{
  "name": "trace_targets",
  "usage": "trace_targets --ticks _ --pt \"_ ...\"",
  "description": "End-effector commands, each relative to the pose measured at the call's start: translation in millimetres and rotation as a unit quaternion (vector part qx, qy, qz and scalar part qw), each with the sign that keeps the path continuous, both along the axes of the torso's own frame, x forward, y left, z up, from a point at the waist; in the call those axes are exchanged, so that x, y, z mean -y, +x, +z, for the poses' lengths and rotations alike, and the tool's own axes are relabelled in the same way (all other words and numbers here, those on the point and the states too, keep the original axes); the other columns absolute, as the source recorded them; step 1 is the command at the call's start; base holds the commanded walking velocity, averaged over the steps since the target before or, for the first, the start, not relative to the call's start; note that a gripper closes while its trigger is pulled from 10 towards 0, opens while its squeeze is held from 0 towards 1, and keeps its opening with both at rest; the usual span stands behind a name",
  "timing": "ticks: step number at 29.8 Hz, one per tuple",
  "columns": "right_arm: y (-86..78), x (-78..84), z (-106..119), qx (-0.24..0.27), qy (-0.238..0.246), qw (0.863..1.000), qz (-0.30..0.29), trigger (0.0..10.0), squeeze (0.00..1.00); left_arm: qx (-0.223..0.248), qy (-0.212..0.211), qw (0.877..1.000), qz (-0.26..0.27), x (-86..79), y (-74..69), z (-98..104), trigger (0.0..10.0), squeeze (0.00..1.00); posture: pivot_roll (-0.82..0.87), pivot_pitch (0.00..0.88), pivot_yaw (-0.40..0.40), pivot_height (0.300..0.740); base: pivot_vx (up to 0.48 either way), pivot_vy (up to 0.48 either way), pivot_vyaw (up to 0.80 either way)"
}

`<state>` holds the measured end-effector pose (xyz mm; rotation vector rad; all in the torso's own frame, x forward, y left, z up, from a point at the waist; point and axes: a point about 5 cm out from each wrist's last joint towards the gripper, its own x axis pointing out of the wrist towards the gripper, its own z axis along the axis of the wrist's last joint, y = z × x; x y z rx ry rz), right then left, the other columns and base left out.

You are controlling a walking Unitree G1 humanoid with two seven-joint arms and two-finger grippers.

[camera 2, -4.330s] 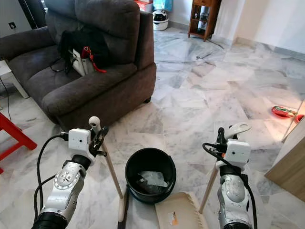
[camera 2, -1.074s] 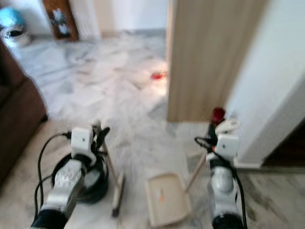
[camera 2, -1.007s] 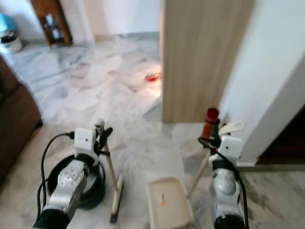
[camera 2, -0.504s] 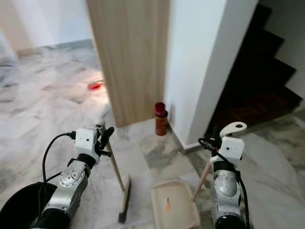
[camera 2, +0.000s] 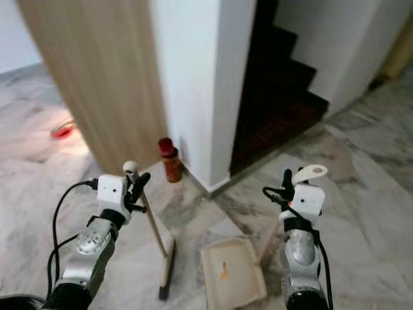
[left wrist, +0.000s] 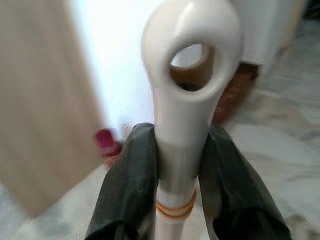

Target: Sweep floor

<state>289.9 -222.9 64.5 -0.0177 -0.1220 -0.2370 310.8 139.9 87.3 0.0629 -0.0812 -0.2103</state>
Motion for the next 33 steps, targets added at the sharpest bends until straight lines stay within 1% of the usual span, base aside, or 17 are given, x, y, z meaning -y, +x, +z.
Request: trace_targets --ticks 1,11,22,26,33 --pt "5.6 -2.5 11.2 0.024 -0.011 1.0 0.007 10.0 0.0 0.019 0.0 1.0 0.004 -5.1 2.2 6.7 10.0 0.0 -0.11 0.0 0.048 0.74 0.0 0.0 -0.79" --pt "4.0 -3.6 11.0 0.027 -0.009 1.0 0.006 10.0 0.0 0.02 -0.003 1.0 0.002 -4.2 1.8 6.0 10.0 0.0 -0.11 0.0 0.046 0.74 0.0 0.0 -0.79" --pt "3.4 0.8 11.3 0.025 -0.012 1.0 -0.005 10.0 0.0 0.02 -0.007 1.0 0.006 -3.7 3.4 6.2 10.0 0.0 -0.11 0.0 0.037 0.74 0.0 0.0 -0.79" --pt "2.9 2.4 11.3 0.024 -0.012 1.0 -0.007 10.0 0.0 0.021 -0.01 1.0 0.016 -6.2 4.5 6.5 10.0 0.0 -0.11 0.0 0.03 0.74 0.0 0.0 -0.79" --pt "4.1 5.3 13.4 0.023 -0.016 1.0 -0.005 10.0 0.0 0.021 -0.017 0.999 0.025 -4.7 5.5 6.1 10.0 0.0 -0.11 0.0 0.011 0.74 0.0 0.0 -0.79"
